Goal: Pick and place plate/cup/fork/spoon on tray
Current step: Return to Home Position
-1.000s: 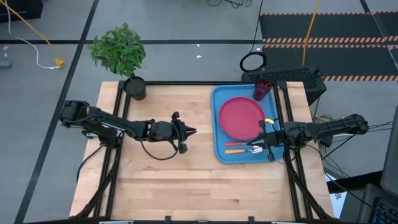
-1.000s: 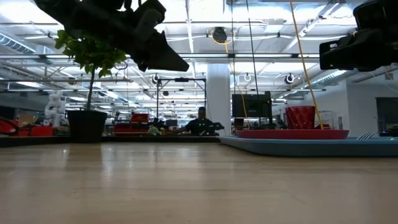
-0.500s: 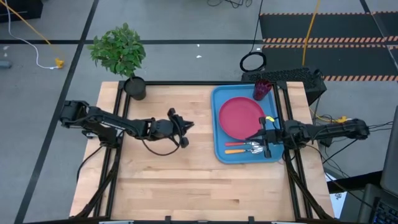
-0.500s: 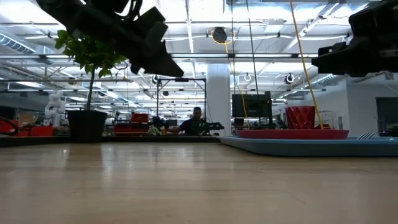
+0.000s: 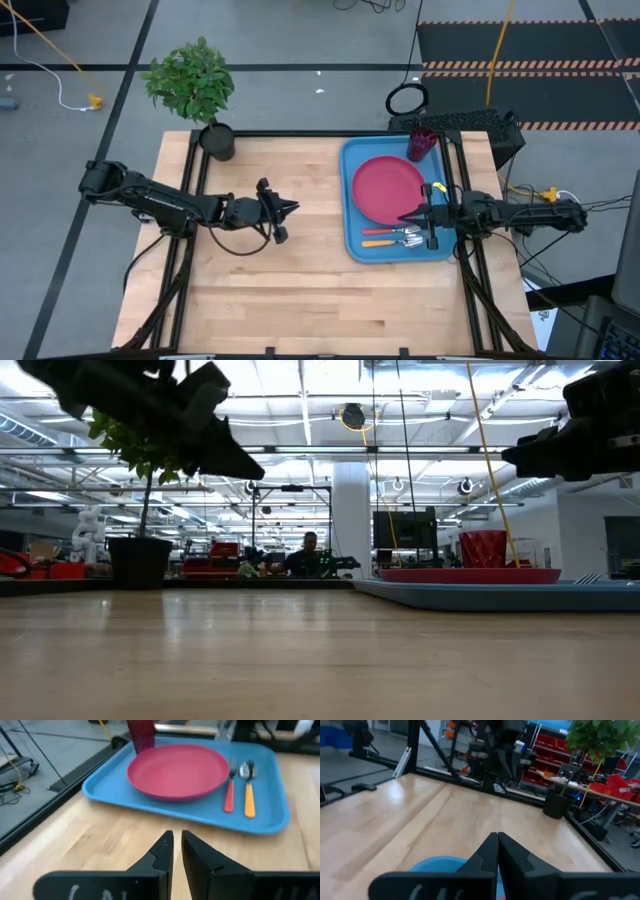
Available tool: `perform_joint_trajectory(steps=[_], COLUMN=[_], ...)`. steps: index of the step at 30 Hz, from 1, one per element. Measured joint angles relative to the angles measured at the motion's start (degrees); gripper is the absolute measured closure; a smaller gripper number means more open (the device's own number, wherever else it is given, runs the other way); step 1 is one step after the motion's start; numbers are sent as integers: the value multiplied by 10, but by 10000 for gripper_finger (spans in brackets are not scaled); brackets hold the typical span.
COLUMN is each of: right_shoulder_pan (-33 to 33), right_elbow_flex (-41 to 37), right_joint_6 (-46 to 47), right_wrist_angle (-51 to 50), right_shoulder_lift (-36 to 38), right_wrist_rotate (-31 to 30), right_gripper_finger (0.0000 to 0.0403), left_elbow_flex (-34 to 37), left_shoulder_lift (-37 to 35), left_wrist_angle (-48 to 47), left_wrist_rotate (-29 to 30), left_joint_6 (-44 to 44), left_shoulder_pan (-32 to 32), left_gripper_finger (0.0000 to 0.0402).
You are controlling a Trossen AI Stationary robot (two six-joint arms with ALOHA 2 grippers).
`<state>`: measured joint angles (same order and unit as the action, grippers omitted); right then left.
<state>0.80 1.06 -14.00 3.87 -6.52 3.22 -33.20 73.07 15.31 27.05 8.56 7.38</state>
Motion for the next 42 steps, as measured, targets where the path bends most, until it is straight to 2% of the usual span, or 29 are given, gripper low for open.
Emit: perform_joint_trajectory(steps=[6,11,22,31,37,42], right_shoulder_pan=[0,0,0,0,0,0], right_elbow_flex=[0,0,0,-1,-1,-1], right_joint_6=[30,12,-18,-3,-2,-2], right_wrist_angle=[-22,-24,-22,-27,-21,-18], right_shoulder_lift=[44,64,64,57,56,54], right_wrist_rotate=[-1,-2,-3,-3,-2,-1], right_gripper_finger=[403,403,403,403,403,403], left_elbow_flex=[86,112,136,137,145,190], left_shoulder_lift=[-25,-40,-112,-119,-175,-238], left_wrist_angle=[126,152,146,131,70,83], left_wrist_rotate=[1,1,1,1,1,1], left_joint_6=[44,53,22,1,6,5], left_shoulder_pan=[0,7,50,68,69,69], left_gripper_finger=[362,362,362,362,362,362])
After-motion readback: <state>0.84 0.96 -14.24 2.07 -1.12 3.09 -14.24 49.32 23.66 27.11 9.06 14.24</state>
